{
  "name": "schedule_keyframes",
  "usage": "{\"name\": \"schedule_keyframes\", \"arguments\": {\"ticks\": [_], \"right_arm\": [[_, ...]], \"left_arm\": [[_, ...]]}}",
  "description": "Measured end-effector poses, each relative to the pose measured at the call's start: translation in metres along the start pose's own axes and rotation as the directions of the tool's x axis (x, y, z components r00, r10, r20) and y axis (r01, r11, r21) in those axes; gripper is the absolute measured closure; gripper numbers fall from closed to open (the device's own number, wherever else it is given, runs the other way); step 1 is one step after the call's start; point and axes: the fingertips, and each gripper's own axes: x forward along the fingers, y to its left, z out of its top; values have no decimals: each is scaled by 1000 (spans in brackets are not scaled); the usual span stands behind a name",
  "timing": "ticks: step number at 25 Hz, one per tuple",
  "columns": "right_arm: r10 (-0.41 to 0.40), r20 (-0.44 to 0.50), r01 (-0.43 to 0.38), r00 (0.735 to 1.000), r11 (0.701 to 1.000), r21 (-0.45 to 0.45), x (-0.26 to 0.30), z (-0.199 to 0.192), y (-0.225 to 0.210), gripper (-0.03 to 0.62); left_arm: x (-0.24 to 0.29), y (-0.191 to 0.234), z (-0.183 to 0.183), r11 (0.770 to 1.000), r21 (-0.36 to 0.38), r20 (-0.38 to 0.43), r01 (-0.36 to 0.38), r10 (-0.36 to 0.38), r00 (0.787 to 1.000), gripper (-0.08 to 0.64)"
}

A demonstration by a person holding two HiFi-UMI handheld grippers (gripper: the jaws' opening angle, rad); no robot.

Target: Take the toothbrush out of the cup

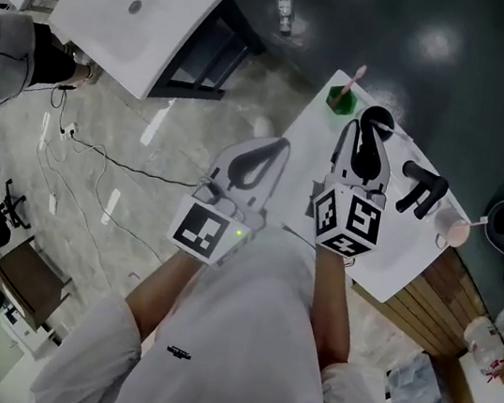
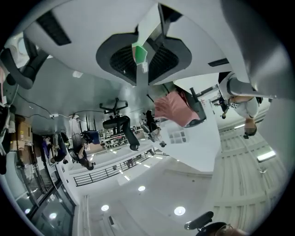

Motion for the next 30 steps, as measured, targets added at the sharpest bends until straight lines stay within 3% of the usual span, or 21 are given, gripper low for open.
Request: {"name": "schedule_keyframes", "arguments": {"ticks": [4, 9, 23, 30], "right_arm": [[-98, -41, 98, 994, 995, 5, 17, -14, -1, 540], [-237, -97, 235, 967, 971, -35, 37, -24, -7, 540], [-376, -224, 375, 899, 926, -47, 91, -49, -23, 540], [-402, -288, 406, 869, 912, -49, 106, -57, -27, 540]], "left_arm": [[4, 19, -4, 1000, -22, -18, 6, -6, 1000, 560], [12, 41, -9, 999, -43, -46, 18, -20, 999, 560], [44, 98, -13, 995, -77, -109, 62, -70, 992, 560], [58, 123, -13, 993, -72, -126, 89, -97, 987, 560]]}}
